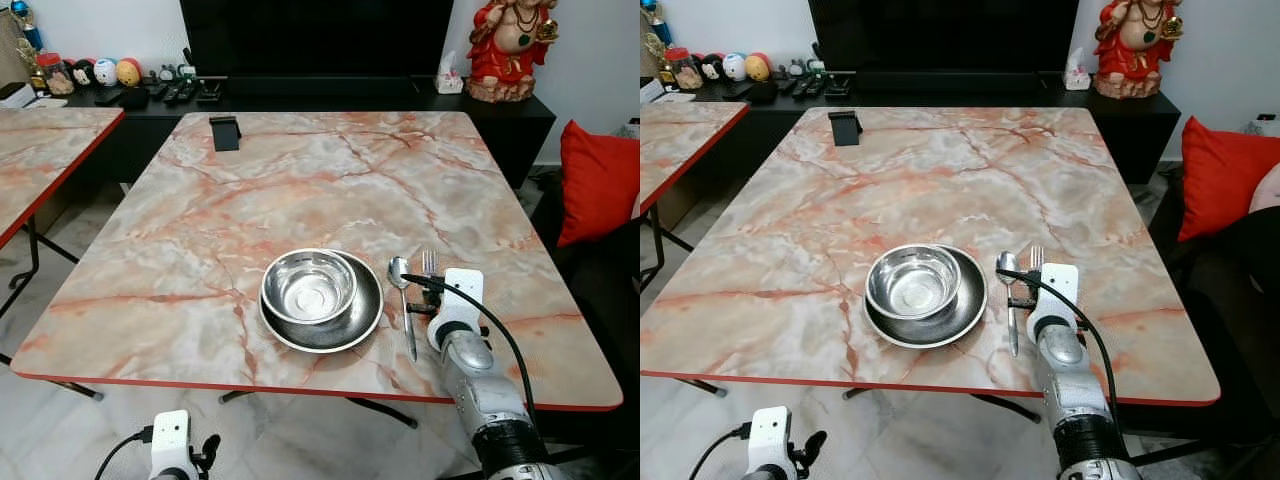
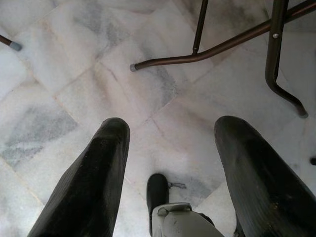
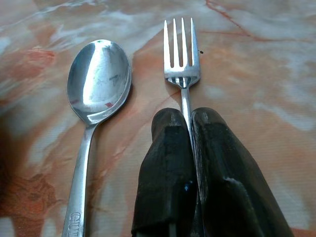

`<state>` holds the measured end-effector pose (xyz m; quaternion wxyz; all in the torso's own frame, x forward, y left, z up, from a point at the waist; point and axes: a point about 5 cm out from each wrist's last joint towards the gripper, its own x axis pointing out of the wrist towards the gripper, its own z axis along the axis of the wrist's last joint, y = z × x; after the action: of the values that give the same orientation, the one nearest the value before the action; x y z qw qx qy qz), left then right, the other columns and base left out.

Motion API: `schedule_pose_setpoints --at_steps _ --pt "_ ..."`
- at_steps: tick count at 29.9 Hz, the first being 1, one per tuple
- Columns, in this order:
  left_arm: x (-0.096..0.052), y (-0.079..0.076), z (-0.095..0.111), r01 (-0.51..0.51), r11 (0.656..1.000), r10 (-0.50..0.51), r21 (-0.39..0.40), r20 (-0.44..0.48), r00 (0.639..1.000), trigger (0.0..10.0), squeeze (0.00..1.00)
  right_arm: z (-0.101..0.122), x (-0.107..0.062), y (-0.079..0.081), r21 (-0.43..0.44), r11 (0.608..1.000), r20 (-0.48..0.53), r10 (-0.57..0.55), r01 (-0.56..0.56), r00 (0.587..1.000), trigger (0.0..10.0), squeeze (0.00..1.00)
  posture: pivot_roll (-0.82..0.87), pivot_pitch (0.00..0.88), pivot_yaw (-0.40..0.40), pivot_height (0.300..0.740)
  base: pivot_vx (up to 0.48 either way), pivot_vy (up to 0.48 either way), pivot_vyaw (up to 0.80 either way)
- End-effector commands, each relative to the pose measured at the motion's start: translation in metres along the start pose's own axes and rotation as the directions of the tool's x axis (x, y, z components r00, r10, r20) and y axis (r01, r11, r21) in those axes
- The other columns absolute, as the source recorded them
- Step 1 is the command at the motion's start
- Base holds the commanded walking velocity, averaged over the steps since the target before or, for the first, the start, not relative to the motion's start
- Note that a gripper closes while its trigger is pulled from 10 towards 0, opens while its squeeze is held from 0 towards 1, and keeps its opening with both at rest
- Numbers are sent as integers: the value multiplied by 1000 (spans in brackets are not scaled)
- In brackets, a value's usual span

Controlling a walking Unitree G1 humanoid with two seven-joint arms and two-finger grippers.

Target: Setting the table

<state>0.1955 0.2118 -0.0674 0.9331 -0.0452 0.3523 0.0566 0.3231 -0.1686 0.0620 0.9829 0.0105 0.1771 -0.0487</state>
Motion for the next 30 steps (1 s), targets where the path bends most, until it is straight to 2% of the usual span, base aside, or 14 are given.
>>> schedule_pose_setpoints --at_steps 1,30 --pt "-1 4 -2 -13 1000 13 -13 -10 1000 10000 0 -4 0 3 3 1000 -20 9 -9 1000 10000 0 -57 0 17 740 0 0 0" --pt "0 2 -1 -9 1000 9 -11 -3 1000 10000 0 -2 2 7 2 1000 -20 19 -18 1000 10000 0 -56 0 18 740 0 0 0"
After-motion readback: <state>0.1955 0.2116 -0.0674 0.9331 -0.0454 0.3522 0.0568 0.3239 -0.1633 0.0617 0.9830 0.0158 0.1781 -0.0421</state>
